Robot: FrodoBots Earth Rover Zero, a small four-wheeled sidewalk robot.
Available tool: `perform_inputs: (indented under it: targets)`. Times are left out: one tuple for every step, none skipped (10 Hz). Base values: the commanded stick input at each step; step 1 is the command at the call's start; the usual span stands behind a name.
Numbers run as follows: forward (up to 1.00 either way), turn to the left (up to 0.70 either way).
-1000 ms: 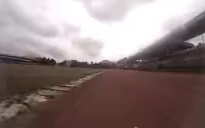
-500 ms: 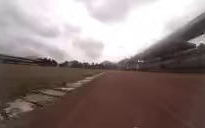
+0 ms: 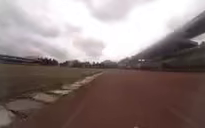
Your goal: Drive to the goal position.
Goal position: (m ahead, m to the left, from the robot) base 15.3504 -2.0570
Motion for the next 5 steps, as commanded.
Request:
perform_inputs:
  targets:
    - [1.00,0.00]
    - [1.00,0.00]
    - [1.00,0.00]
    - [1.00,-0.40]
    - [1.00,-0.40]
